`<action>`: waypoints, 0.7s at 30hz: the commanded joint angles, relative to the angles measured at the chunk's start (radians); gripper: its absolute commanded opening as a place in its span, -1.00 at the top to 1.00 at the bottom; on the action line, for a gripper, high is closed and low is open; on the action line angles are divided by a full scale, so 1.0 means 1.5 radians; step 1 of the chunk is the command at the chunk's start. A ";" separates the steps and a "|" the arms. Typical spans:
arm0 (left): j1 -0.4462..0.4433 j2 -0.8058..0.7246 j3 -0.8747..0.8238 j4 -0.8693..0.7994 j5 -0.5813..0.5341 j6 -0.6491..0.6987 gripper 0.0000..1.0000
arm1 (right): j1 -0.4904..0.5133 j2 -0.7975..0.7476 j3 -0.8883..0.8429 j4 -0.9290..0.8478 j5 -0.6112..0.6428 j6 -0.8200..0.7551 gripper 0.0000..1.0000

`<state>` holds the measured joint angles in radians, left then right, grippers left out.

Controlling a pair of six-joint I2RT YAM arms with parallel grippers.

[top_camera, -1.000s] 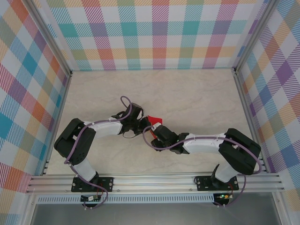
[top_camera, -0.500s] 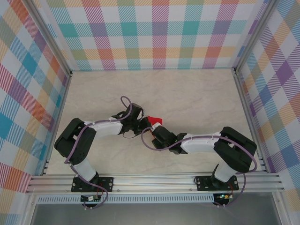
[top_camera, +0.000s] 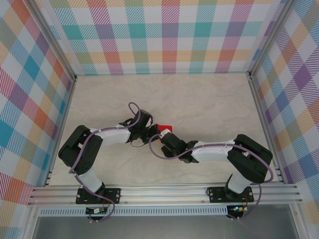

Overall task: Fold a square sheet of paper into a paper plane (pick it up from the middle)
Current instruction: Fold the wing for the fifth time at the center of the table.

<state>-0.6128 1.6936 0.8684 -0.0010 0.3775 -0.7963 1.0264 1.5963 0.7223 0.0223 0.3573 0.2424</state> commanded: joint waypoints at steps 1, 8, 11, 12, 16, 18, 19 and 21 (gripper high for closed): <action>0.004 0.009 0.014 -0.013 0.009 -0.005 0.96 | 0.007 0.013 0.022 0.006 0.005 -0.014 0.33; 0.004 0.010 0.014 -0.013 0.010 -0.006 0.95 | 0.007 0.031 0.032 -0.002 0.013 -0.004 0.48; 0.004 0.010 0.015 -0.014 0.010 -0.005 0.96 | 0.007 0.030 0.028 0.000 0.013 -0.002 0.58; 0.004 0.009 0.015 -0.014 0.010 -0.005 0.96 | 0.007 0.029 0.026 0.003 0.014 -0.001 0.62; 0.004 0.003 0.015 -0.019 0.006 -0.005 0.92 | 0.007 0.023 0.019 0.009 0.014 0.006 0.77; 0.004 -0.003 0.017 -0.026 0.003 -0.005 0.85 | 0.007 0.022 0.014 0.014 0.012 0.010 0.83; 0.004 -0.006 0.018 -0.031 0.001 -0.005 0.81 | 0.006 0.022 0.013 0.015 0.011 0.012 0.85; 0.004 -0.020 0.020 -0.047 -0.012 -0.004 0.66 | 0.007 0.021 0.009 0.019 0.007 0.018 0.88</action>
<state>-0.6128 1.6939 0.8707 -0.0113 0.3740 -0.7986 1.0298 1.6356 0.7406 0.0227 0.3595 0.2497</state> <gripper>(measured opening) 0.152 0.070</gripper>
